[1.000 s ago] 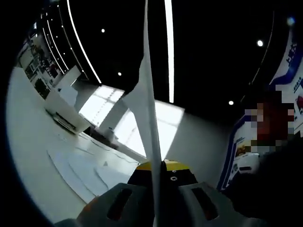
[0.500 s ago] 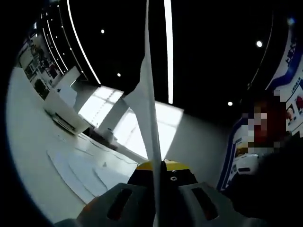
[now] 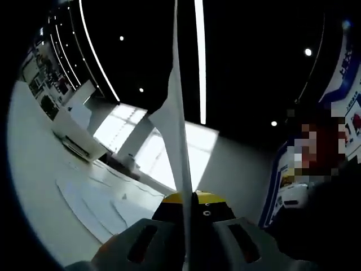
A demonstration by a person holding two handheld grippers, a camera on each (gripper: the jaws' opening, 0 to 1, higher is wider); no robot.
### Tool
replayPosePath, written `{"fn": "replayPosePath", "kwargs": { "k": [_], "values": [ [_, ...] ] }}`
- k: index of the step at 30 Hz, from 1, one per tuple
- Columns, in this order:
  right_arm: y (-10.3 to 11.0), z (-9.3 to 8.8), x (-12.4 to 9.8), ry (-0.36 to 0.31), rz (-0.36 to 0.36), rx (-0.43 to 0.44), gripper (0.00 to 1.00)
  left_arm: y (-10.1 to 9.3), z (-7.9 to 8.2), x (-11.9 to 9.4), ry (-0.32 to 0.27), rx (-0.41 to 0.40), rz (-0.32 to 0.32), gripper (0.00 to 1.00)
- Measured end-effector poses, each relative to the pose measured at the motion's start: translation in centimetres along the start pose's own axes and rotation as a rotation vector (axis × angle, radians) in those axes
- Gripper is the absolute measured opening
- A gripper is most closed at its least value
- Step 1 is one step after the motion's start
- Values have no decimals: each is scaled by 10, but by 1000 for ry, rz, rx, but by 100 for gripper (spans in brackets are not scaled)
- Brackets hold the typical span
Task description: Organize the stack of printing papers by aligning and flattening the scattered papers on the table
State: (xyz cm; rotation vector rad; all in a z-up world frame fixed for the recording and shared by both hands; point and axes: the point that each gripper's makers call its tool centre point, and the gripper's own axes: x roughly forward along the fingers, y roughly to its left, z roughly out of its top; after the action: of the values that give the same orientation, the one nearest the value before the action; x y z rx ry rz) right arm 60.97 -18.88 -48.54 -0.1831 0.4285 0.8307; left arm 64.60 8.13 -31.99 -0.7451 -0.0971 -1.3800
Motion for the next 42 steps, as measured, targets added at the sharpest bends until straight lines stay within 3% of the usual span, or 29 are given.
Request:
{"fn": "replayPosePath", "kwargs": {
  "k": [3,10,16,22,28,33,42],
  "values": [
    [-4,1,-2,10,-16,-3,63,-1,0,1,-2,1,-1,5],
    [-11,2,-5,10,-33,-33,48,-3,-1,2,-9,0,-2,5],
    [-19,2,-4,8,-59,-1,39,0,2,0,-12,-2,-5,5],
    [-28,11,-8,-53,-77,80,28,0,3,-1,-14,-3,-7,5],
    [-34,21,-13,-120,-67,187,22,-1,2,0,-13,-2,-9,5],
    [-35,31,-17,-153,-88,176,17,-2,3,0,-21,0,-10,5],
    [-30,51,-23,-216,-65,190,21,-6,2,2,-22,-1,-14,5]
  ]
}}
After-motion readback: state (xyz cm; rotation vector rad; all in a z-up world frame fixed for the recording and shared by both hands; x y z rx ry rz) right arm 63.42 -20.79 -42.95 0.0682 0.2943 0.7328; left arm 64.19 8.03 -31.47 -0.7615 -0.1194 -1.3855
